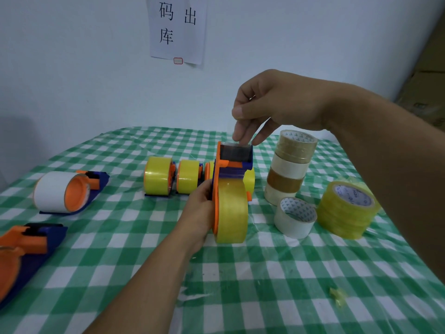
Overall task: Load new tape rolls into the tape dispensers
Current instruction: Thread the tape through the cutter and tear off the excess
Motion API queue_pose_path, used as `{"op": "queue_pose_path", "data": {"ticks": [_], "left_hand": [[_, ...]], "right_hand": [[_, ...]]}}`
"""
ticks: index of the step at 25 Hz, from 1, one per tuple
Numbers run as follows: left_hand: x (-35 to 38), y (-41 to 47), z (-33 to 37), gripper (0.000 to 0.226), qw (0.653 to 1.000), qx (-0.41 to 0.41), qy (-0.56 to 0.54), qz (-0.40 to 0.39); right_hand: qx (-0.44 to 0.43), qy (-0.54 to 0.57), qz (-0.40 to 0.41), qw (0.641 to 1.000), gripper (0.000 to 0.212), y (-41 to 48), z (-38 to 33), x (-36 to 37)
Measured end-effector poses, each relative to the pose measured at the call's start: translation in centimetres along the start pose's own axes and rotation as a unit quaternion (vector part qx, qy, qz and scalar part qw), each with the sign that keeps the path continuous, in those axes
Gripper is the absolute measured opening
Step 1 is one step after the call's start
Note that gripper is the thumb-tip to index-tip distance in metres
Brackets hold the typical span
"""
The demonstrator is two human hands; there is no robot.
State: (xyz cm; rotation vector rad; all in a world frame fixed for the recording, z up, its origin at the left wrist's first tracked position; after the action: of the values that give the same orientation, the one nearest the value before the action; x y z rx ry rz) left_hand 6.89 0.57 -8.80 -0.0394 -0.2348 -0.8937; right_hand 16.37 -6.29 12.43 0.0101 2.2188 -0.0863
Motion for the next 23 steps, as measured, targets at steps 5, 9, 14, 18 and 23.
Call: {"op": "queue_pose_path", "data": {"ticks": [5, 9, 14, 18, 23], "left_hand": [[0.6, -0.3, 0.3, 0.035, 0.998, 0.022, -0.030, -0.043], [1.1, -0.5, 0.5, 0.040, 0.997, 0.025, -0.025, -0.069], [1.4, -0.9, 1.0, 0.039, 0.994, 0.040, -0.016, -0.102], [1.5, -1.0, 0.8, 0.038, 0.996, 0.028, -0.007, -0.086], [1.3, -0.8, 0.8, 0.047, 0.993, 0.041, -0.022, -0.106]], "right_hand": [[-0.002, -0.026, 0.012, 1.000, 0.019, 0.2, -0.3, -0.4], [0.019, -0.037, 0.013, 0.999, 0.017, 0.3, 0.0, -0.4], [0.039, -0.035, 0.006, 0.999, 0.022, 0.6, 0.6, 0.0], [0.037, -0.041, 0.029, 0.998, 0.023, 0.9, 1.2, 0.3], [0.029, -0.031, 0.041, 0.998, 0.023, 1.0, 1.5, 0.5]]}}
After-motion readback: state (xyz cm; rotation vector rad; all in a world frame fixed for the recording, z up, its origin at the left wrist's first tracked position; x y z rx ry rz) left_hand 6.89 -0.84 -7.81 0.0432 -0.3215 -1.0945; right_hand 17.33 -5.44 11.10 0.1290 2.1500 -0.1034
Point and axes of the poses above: each hand's wrist, its own y-axis towards the middle knuckle, its own x-axis out of the palm, z = x × y, the point moved 5 cm from there along y, towards the middle knuckle, and after that the axes turned 8 degrees about -z, right-handed, at the moved point
